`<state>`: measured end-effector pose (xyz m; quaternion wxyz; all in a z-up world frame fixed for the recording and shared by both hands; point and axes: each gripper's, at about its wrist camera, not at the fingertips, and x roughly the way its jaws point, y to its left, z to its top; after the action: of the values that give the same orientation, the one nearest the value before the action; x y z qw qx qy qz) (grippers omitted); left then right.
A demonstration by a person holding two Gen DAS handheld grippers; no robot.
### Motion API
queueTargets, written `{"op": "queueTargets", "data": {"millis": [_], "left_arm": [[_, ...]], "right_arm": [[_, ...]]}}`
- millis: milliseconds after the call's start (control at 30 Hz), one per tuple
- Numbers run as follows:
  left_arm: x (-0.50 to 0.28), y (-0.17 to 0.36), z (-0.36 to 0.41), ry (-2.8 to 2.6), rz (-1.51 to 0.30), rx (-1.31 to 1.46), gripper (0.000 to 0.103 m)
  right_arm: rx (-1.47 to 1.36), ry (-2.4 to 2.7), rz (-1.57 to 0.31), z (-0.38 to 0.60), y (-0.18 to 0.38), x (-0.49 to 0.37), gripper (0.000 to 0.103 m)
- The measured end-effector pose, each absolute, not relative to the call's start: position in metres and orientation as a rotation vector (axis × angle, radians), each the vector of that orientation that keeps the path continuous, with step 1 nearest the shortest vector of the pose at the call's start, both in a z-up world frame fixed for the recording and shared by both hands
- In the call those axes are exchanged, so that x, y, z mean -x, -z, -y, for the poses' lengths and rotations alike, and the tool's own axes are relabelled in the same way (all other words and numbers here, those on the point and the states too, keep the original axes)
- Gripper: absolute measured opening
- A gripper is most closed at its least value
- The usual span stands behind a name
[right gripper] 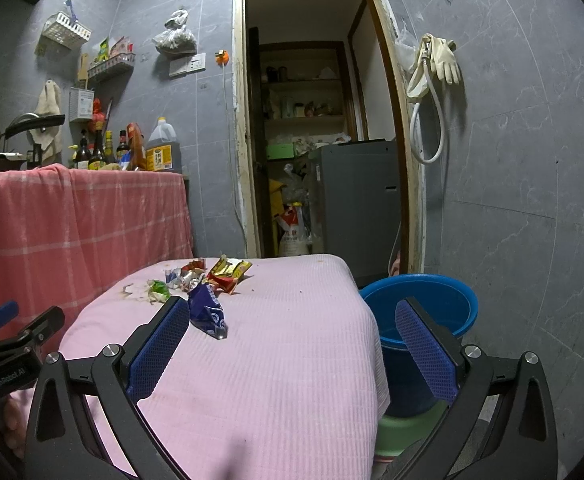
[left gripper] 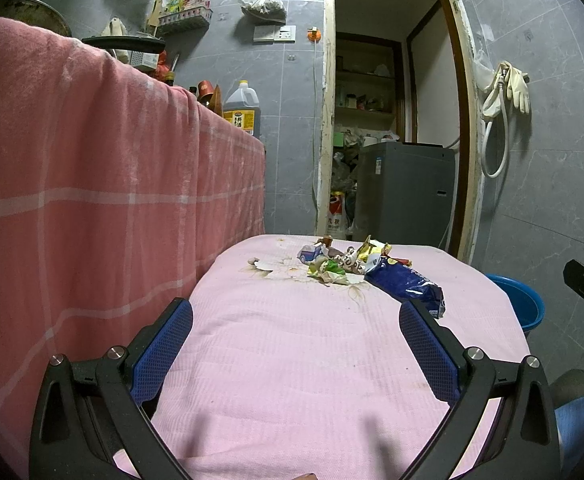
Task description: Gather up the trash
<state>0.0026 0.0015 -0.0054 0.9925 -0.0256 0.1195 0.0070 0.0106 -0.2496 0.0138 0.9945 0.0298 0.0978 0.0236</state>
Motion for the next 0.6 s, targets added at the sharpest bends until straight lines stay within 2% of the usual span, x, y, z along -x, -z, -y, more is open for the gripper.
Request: {"op": "queueTargets", "data": {"millis": [600], "left_arm": [[-0.0027, 0.0037, -0.0022, -0.014, -0.243, 0.053, 0.101]], "right_arm": [[-0.061, -0.047, -0.198, 0.2496, -0.0138, -0.0107, 0.103]]}}
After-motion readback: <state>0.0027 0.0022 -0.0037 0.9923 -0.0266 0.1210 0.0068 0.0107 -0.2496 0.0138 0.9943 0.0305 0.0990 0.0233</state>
